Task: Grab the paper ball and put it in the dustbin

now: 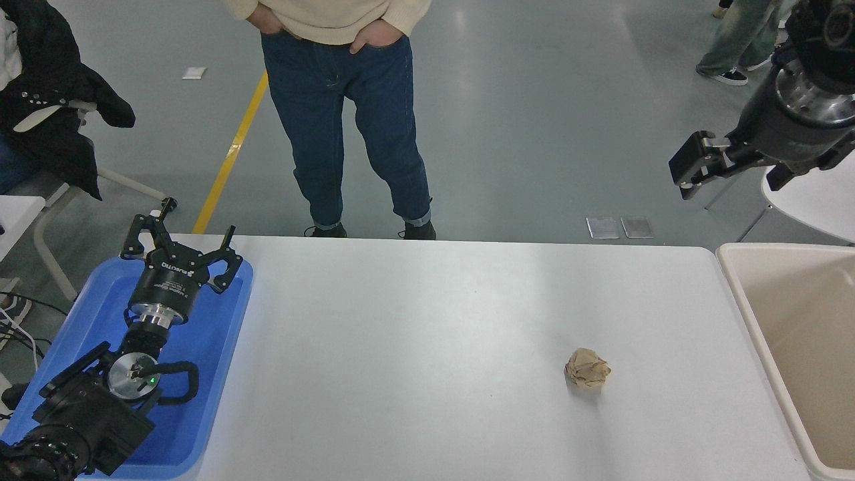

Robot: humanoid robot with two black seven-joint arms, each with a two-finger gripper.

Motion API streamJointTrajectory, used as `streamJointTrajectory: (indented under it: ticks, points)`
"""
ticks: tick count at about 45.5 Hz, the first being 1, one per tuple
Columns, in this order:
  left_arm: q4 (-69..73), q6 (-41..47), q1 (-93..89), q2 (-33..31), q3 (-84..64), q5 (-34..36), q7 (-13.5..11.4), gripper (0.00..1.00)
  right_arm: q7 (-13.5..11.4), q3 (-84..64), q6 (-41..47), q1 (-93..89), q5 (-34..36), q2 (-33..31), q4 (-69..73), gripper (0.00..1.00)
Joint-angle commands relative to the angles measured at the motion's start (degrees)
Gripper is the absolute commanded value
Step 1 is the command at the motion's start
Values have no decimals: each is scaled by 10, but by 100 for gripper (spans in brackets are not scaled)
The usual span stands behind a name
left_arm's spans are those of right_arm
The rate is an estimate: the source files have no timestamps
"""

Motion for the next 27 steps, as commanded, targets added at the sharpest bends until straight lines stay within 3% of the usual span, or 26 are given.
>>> streamJointTrajectory:
  ticks: [1,15,27]
  points:
    - [1,0,0,0,0,0,0,100,0,63,0,-114,-5,-1,-5,100]
    - [0,0,0,0,0,0,1,100,0,130,0,-233,1,18,-9,100]
    - [1,0,0,0,0,0,1,100,0,157,-179,-295,6,25,-8,98]
